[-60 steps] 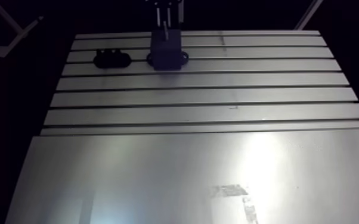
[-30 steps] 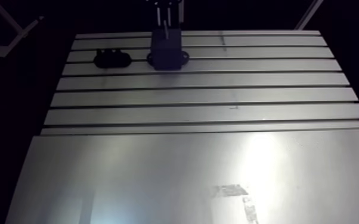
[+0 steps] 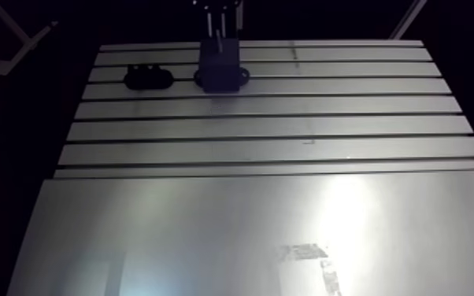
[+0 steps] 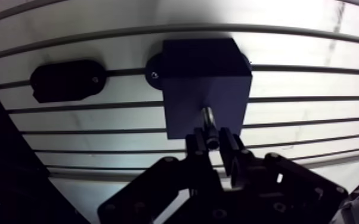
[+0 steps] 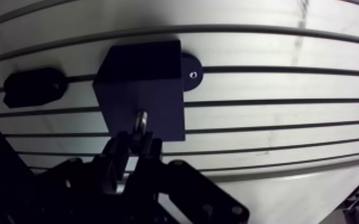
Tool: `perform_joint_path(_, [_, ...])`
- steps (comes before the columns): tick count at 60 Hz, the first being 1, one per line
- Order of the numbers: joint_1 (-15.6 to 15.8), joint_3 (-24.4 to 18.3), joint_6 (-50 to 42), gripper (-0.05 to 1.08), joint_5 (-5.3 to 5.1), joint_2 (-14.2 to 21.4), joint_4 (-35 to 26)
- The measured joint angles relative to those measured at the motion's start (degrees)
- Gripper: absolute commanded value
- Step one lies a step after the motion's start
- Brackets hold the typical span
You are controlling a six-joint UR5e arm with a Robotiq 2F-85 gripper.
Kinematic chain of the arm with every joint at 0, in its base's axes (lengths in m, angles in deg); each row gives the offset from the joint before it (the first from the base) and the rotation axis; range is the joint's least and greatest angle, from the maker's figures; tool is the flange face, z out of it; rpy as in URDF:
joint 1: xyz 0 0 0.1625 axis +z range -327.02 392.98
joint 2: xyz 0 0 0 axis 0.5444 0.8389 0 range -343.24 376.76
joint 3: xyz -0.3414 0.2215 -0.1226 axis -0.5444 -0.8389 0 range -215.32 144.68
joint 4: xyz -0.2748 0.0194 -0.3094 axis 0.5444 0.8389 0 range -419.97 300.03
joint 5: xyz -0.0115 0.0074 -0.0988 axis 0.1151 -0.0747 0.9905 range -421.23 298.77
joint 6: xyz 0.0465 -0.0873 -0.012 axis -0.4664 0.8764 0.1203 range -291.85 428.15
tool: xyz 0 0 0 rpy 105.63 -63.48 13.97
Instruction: Pick up the M10 bolt and insert it into the hole until fully seated.
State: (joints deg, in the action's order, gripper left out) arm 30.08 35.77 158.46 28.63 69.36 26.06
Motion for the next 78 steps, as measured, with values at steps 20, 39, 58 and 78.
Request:
perform_joint_path(20, [0.1,0.7,0.0,1.07,0.0,0.0,0.1])
perform_joint_path(39, [0.0,0.9,-0.1,1.05,0.0,0.1,0.1])
perform_joint_path(58, [0.1,0.8,-0.1,0.02,0.15,0.1,0.0])
perform_joint_path(78, [0.5,0.8,0.1,0.01,0.42,0.1,0.1])
